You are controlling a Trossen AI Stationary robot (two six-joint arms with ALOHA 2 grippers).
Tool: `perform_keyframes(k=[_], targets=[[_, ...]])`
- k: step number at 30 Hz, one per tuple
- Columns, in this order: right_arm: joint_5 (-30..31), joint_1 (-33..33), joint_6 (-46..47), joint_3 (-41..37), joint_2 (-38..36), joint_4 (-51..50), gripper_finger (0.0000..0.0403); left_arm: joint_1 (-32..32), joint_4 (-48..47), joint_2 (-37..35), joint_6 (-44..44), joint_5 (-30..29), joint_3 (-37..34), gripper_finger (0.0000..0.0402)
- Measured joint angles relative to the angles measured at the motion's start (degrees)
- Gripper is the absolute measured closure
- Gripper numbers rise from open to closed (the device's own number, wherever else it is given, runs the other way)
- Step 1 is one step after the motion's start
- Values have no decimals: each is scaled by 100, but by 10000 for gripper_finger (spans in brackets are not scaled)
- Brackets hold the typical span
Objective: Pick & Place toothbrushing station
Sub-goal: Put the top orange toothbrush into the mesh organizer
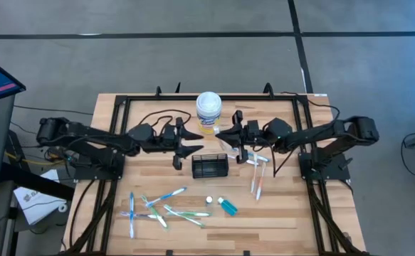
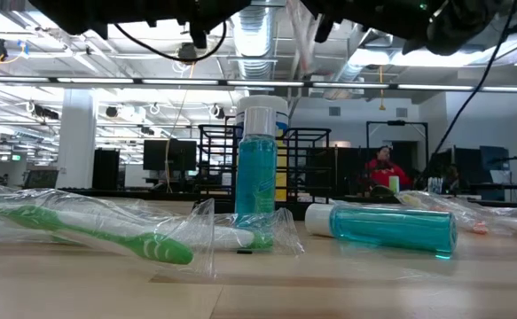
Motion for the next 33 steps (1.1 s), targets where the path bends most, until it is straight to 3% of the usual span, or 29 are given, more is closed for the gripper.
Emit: perform_keyframes(k=[8, 24, 33], targets=[[-188, -5, 0, 317, 364, -49, 403, 0, 835, 478, 1, -58, -2, 242], [-193, -6, -48, 359, 380, -87, 403, 0, 1308, 1267, 1, -186, 396, 235], [-193, -6, -48, 359, 379, -118, 403, 0, 1354, 1288, 1, -236, 452, 283]])
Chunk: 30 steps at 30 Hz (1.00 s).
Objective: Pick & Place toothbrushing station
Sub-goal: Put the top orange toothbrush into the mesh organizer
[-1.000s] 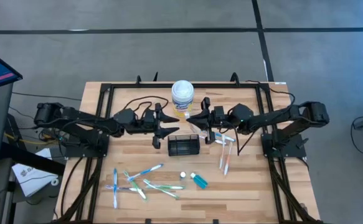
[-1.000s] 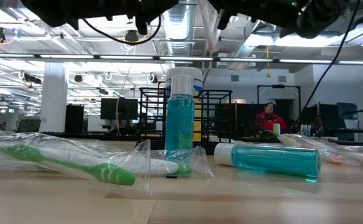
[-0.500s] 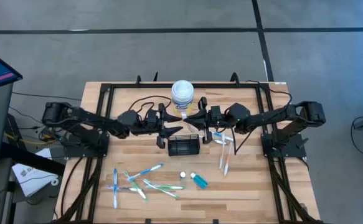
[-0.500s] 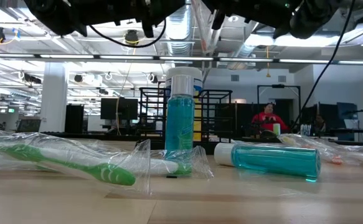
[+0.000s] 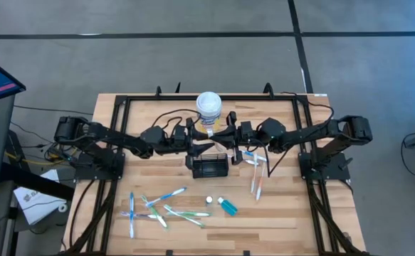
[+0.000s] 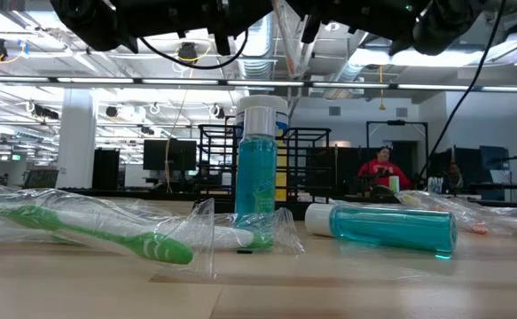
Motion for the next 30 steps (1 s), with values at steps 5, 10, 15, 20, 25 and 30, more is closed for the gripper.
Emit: perform_keyframes(k=[5, 10, 15, 20, 25, 30], targets=[[0, 0, 0, 0, -2, -1, 403, 0, -2, 0, 28, -22, 0, 340], [1, 0, 2, 0, -2, -3, 403, 0, -2, 0, 52, -26, 2, 387], [1, -1, -1, 0, -4, -71, 399, 0, -27, 0, 50, -66, 4, 381], [0, -1, -15, 0, -7, -116, 378, 0, -92, 2, 46, -66, 4, 387], [1, -4, -17, -4, -7, -150, 346, 0, -310, -22, 46, -68, 4, 387], [-1, -15, -219, -4, -57, -384, 315, 0, -449, -318, 81, -226, -258, 387]])
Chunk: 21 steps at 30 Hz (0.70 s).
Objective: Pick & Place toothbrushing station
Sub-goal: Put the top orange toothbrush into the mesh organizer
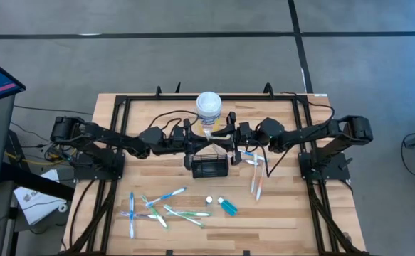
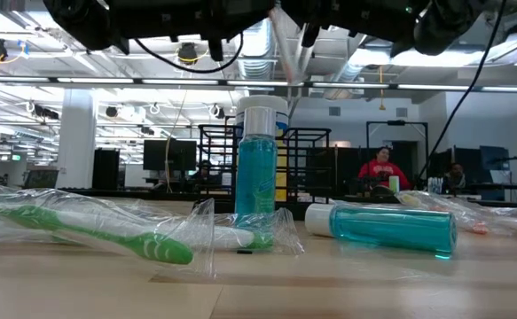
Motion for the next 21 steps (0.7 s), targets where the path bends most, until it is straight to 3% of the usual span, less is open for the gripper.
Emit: perform_keyframes(k=[9, 21], targets=[[26, 0, -190, 0, -151, -388, 270, -47, -20, -940, -25, -464, -977, 387], [33, 0, -144, 0, -151, -764, 253, -48, -50, -1011, -208, -486, -1600, 387]])
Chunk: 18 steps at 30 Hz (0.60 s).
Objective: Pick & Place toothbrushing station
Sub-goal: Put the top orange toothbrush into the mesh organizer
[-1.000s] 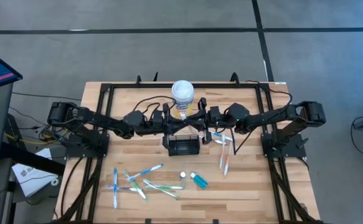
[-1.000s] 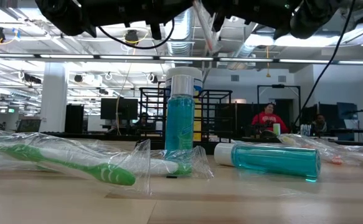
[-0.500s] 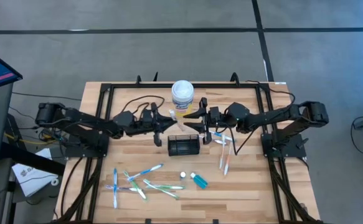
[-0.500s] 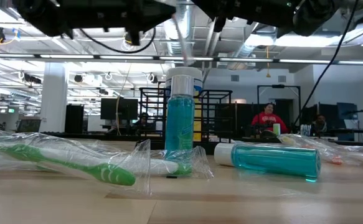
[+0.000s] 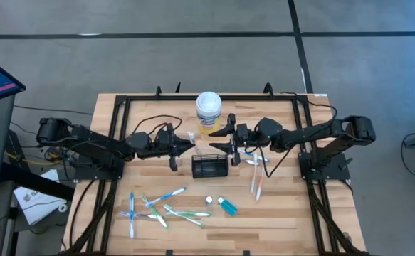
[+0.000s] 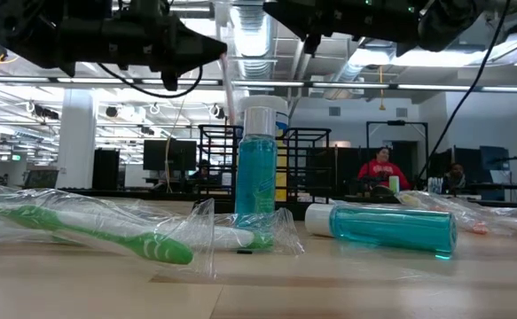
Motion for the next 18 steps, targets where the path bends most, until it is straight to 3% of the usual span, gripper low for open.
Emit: perform_keyframes(k=[18], targets=[[7, 4, -2, -2, 0, -143, 261, -192, -555, 2, 11, 46, 0, 387]])
